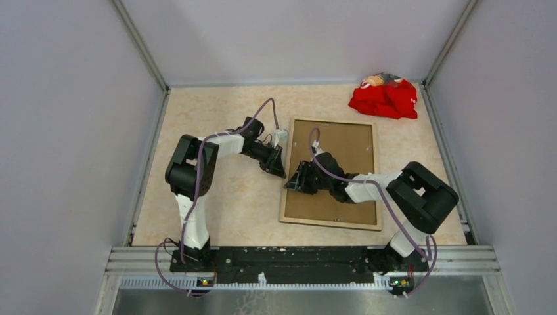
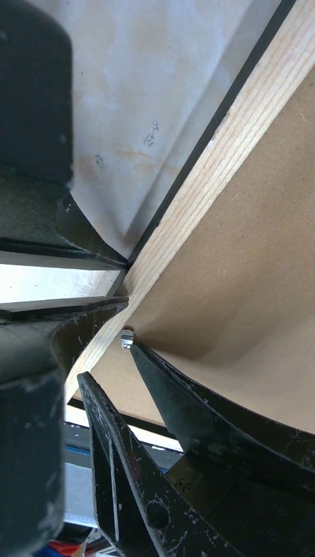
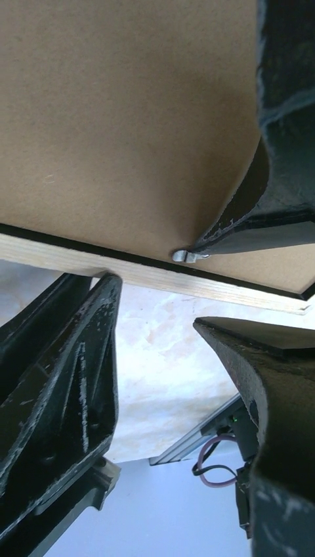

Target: Put the photo into the frame

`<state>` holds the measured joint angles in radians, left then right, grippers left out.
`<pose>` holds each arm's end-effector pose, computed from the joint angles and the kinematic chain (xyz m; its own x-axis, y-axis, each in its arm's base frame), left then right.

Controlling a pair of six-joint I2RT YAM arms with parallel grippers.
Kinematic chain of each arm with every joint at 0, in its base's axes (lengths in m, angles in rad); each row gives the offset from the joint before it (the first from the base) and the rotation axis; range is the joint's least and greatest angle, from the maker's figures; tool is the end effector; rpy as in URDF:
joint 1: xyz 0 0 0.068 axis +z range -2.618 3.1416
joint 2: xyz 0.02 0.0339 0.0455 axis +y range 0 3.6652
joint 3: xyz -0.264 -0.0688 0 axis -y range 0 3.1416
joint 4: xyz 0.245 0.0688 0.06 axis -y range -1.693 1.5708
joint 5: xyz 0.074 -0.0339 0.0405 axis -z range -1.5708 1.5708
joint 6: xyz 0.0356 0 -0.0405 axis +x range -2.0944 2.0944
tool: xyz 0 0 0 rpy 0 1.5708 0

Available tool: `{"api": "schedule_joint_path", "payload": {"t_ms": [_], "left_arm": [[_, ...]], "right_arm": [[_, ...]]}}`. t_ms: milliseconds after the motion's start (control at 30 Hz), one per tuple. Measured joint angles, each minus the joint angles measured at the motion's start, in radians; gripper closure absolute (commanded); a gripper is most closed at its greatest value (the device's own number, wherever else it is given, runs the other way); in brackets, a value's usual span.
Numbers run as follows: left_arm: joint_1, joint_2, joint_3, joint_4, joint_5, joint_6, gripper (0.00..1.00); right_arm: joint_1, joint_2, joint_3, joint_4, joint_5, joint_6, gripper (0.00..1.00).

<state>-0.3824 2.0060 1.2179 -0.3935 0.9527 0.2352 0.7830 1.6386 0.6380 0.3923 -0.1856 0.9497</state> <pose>0.3441 -0.1697 0.1339 -0.7175 0.4341 -0.5447 0.6893 0.3302 -0.6448 0.2152 0.2234 0.1408 -0.8868 0.2451 -0.3918 -0.1365 0.6711 0.7287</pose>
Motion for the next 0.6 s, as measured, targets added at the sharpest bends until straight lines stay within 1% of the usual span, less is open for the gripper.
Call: {"api": "schedule_joint_path", "payload": {"t_ms": [467,600], "left_arm": [[0.002,0.000,0.005,-0.014,-0.005,0.003,0.74],[0.001,0.000,0.005,-0.014,-0.005,0.003,0.74]], "right_arm": [[-0.035,0.040,0.039,-0.010,-0.098,-0.065,0.64],[-0.054,0.044,0.063,-0.045,-0.146,-0.109,0.64]]}}
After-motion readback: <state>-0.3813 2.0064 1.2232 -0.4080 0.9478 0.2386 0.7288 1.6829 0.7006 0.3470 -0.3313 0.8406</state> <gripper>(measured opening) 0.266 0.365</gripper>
